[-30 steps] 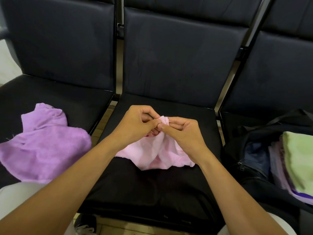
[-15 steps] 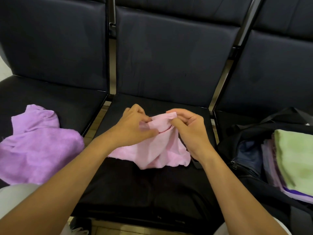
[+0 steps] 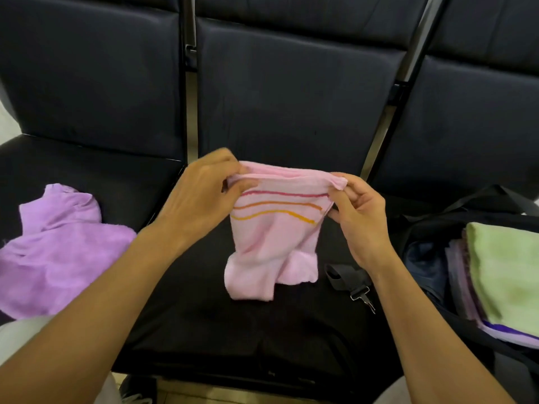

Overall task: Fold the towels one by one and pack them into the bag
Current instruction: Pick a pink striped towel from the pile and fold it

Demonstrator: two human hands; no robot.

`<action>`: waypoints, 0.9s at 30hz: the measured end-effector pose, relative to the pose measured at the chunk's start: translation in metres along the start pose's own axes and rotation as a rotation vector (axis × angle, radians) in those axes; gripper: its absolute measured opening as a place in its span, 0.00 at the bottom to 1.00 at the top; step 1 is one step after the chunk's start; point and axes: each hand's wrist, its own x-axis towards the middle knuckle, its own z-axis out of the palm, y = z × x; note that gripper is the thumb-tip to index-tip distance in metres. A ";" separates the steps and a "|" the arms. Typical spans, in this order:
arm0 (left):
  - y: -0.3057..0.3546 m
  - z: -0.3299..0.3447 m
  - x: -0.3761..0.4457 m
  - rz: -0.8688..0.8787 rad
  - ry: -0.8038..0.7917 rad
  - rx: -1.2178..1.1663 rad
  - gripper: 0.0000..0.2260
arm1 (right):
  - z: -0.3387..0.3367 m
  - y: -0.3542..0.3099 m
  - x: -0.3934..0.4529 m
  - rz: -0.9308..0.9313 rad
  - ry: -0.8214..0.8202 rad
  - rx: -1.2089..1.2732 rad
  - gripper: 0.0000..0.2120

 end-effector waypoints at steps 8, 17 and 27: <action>0.003 -0.008 0.001 0.148 0.193 -0.052 0.14 | 0.003 -0.010 -0.005 0.043 -0.060 0.053 0.11; 0.008 -0.008 0.001 -0.117 0.045 -0.313 0.08 | 0.006 -0.017 -0.006 0.214 -0.063 0.157 0.12; 0.046 0.004 -0.002 -0.823 -0.005 -1.054 0.14 | 0.007 -0.014 -0.013 0.677 -0.190 0.444 0.14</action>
